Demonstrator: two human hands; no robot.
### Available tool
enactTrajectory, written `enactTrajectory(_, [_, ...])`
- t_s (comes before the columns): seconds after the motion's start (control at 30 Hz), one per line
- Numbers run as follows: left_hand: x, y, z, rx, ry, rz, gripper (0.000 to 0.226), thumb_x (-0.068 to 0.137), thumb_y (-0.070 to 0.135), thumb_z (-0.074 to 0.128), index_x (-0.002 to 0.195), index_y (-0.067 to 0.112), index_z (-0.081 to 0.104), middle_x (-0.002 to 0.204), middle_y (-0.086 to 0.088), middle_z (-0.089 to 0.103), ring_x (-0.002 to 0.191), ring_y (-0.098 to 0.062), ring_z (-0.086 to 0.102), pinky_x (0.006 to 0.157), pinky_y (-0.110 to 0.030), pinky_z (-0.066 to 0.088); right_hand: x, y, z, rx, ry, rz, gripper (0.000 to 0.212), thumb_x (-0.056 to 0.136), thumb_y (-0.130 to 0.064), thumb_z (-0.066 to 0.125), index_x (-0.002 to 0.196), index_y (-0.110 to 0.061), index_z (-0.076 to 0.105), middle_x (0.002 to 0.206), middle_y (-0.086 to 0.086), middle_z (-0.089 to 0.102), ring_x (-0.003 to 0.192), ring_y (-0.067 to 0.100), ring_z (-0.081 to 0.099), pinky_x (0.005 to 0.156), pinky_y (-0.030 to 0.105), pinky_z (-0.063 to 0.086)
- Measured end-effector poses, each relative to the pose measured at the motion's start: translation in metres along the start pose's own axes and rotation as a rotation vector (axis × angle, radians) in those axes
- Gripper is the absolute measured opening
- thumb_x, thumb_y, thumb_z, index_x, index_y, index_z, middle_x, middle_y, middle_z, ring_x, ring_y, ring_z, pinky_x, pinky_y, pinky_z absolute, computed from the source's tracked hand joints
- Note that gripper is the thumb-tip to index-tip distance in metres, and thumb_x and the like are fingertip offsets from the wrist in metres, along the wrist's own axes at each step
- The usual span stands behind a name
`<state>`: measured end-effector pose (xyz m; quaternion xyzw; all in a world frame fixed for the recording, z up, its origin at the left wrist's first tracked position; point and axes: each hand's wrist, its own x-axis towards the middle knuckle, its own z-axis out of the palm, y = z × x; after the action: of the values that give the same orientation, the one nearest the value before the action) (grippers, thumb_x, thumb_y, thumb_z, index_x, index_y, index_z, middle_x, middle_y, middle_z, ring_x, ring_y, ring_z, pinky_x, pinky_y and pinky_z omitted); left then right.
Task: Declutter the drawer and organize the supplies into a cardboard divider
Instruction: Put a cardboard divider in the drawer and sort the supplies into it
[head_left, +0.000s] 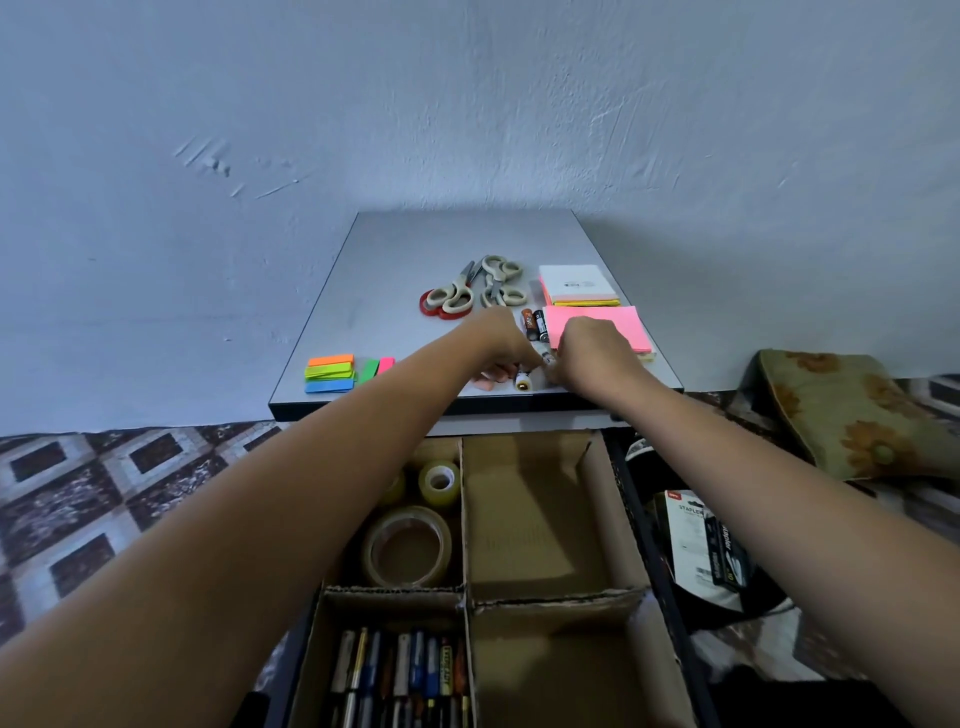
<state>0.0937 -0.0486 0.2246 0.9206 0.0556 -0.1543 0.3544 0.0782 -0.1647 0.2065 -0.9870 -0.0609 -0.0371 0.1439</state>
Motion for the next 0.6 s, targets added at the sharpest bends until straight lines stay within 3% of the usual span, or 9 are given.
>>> enactTrajectory(0.1, [0.000, -0.002, 0.000, 0.089, 0.027, 0.028, 0.023, 0.085, 0.011, 0.061, 0.066, 0.006, 0.048, 0.065, -0.009, 0.052, 0.059, -0.019, 0.050, 0.058, -0.028, 0.049, -0.006, 0.002, -0.008, 0.020, -0.115, 0.045, 0.039, 0.085, -0.012, 0.060, 0.056, -0.009, 0.036, 0.058, 0.005, 0.038, 0.061, 0.024, 0.043, 0.044, 0.025, 0.023])
enactTrajectory(0.2, [0.001, -0.006, -0.004, 0.134, 0.034, 0.028, 0.020, 0.085, 0.013, 0.059, 0.068, 0.006, 0.050, 0.065, -0.009, 0.053, 0.058, -0.019, 0.052, 0.059, -0.026, 0.050, -0.007, 0.002, -0.019, 0.100, -0.194, 0.070, 0.032, 0.086, -0.019, 0.060, 0.060, -0.008, 0.045, 0.057, 0.004, 0.045, 0.050, 0.017, 0.041, 0.044, 0.022, 0.029])
enactTrajectory(0.3, [0.006, -0.006, -0.011, 0.083, 0.080, 0.035, 0.021, 0.086, 0.013, 0.053, 0.067, 0.005, 0.049, 0.065, -0.008, 0.055, 0.056, -0.018, 0.052, 0.059, -0.027, 0.050, 0.002, -0.004, -0.035, 0.407, -0.246, 0.140, 0.016, 0.085, -0.018, 0.061, 0.074, -0.008, 0.058, 0.063, 0.005, 0.055, 0.052, 0.016, 0.044, 0.050, 0.021, 0.039])
enactTrajectory(0.4, [0.016, 0.000, -0.020, -0.015, 0.120, 0.034, 0.020, 0.087, 0.013, 0.049, 0.068, 0.008, 0.047, 0.067, -0.008, 0.056, 0.060, -0.020, 0.055, 0.059, -0.027, 0.048, 0.023, -0.008, -0.050, 0.584, -0.257, 0.212, 0.020, 0.083, -0.009, 0.058, 0.063, -0.008, 0.053, 0.062, 0.007, 0.052, 0.050, 0.015, 0.040, 0.051, 0.021, 0.038])
enactTrajectory(0.6, [0.037, 0.017, -0.017, -0.193, 0.111, -0.040, 0.023, 0.081, 0.002, 0.060, 0.069, 0.013, 0.043, 0.059, -0.004, 0.049, 0.064, -0.019, 0.056, 0.052, -0.024, 0.040, 0.059, -0.008, -0.058, 0.532, -0.381, 0.293, 0.021, 0.086, -0.003, 0.049, 0.066, -0.007, 0.048, 0.061, 0.008, 0.048, 0.051, 0.015, 0.039, 0.053, 0.024, 0.042])
